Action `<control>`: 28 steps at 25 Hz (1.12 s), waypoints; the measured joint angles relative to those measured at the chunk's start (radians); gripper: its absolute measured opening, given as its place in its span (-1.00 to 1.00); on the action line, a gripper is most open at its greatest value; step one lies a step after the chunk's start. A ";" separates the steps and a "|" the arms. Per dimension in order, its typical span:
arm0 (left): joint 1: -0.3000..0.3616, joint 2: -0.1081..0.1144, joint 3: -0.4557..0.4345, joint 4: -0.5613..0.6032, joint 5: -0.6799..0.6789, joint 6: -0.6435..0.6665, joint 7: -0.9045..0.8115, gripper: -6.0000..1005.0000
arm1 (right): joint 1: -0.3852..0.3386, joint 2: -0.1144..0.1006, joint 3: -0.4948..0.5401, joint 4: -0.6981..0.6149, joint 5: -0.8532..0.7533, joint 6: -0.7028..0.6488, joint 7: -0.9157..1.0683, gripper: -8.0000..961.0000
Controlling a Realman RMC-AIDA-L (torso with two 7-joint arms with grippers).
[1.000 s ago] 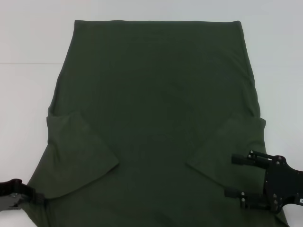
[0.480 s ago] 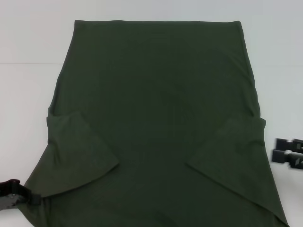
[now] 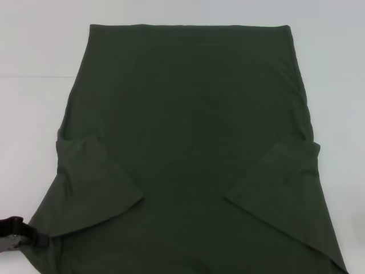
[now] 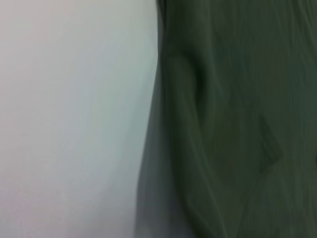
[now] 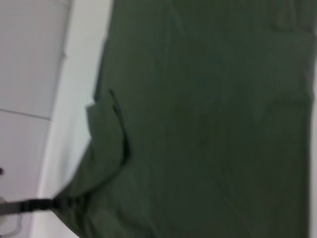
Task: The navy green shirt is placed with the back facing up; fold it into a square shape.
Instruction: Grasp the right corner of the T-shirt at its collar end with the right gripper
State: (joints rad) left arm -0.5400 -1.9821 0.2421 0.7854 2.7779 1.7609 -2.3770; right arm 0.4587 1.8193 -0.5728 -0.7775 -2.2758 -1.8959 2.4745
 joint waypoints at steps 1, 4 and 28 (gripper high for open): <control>0.000 0.000 0.001 0.000 0.000 0.000 0.001 -0.95 | 0.012 0.000 -0.001 0.000 -0.033 -0.005 0.007 0.71; 0.000 0.000 0.004 0.000 0.000 0.005 0.004 -0.94 | 0.035 0.008 -0.007 0.001 -0.103 -0.020 0.007 0.69; 0.017 -0.006 -0.001 0.000 -0.005 -0.004 0.046 -0.95 | 0.057 0.062 -0.078 0.067 -0.269 0.069 -0.066 0.61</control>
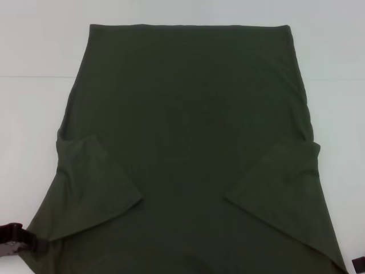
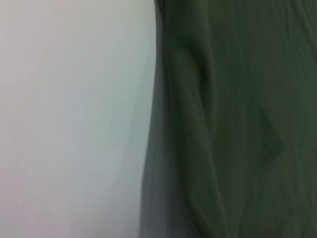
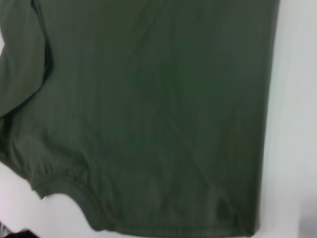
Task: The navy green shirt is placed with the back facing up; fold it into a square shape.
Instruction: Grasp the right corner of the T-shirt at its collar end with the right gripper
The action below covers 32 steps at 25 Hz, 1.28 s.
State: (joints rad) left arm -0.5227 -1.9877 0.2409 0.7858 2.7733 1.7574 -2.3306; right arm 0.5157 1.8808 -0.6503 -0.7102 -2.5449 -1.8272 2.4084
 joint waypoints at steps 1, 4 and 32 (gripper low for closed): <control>0.001 -0.001 0.000 0.000 0.000 0.000 0.001 -0.95 | 0.000 0.001 0.000 0.001 0.000 0.009 0.001 0.61; 0.003 -0.002 0.001 0.002 0.000 -0.002 0.003 -0.95 | 0.006 0.006 0.000 0.008 -0.001 0.025 0.002 0.59; -0.002 -0.003 0.005 -0.008 -0.006 -0.007 0.013 -0.94 | 0.039 0.057 -0.062 0.012 -0.042 0.095 0.008 0.49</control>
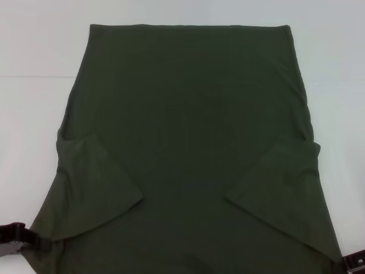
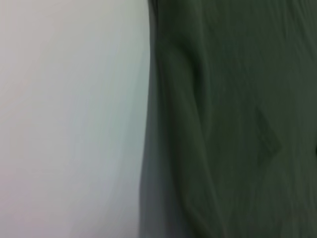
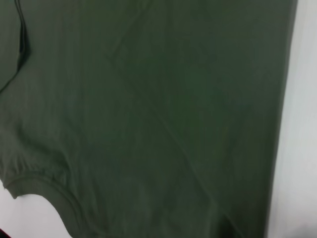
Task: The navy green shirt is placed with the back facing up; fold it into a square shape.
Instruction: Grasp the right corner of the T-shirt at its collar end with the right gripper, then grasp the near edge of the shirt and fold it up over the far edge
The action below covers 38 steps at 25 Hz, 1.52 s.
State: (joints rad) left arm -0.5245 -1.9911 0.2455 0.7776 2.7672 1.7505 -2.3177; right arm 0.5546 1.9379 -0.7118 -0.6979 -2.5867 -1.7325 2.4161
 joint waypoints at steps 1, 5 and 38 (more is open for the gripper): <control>-0.001 0.000 0.000 0.000 0.000 0.000 0.000 -0.94 | 0.002 0.001 0.000 0.000 0.000 0.000 0.000 0.49; -0.002 0.000 0.000 0.000 0.000 0.000 0.000 -0.94 | 0.008 0.004 0.000 0.000 0.000 0.000 -0.001 0.48; -0.003 0.000 0.001 -0.001 -0.001 0.003 0.000 -0.94 | 0.075 0.041 -0.002 0.036 0.005 0.032 0.006 0.36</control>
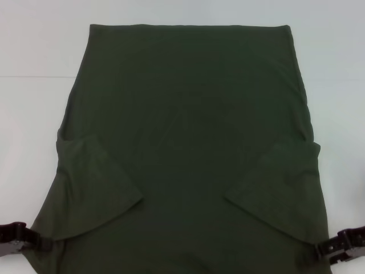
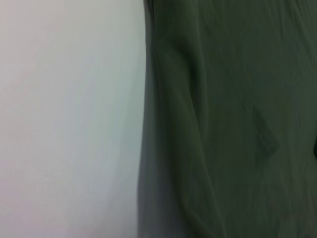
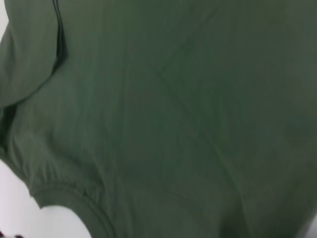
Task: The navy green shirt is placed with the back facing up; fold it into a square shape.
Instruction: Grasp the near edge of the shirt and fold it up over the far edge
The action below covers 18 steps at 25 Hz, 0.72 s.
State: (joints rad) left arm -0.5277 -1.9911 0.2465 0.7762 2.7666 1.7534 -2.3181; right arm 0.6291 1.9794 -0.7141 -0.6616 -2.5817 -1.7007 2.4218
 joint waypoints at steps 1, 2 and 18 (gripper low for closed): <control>0.000 0.000 -0.001 0.000 0.000 0.000 0.000 -0.94 | 0.000 0.000 0.003 -0.004 0.002 0.002 0.003 0.35; 0.000 0.000 -0.001 0.000 0.000 0.001 0.000 -0.94 | 0.000 0.001 0.007 -0.008 0.004 0.003 0.005 0.35; 0.000 0.000 -0.002 0.003 -0.002 0.005 0.002 -0.95 | 0.015 0.001 0.003 -0.001 -0.002 0.007 0.008 -0.48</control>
State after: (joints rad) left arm -0.5277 -1.9911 0.2450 0.7787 2.7641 1.7586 -2.3159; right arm 0.6445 1.9799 -0.7111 -0.6623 -2.5838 -1.6940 2.4298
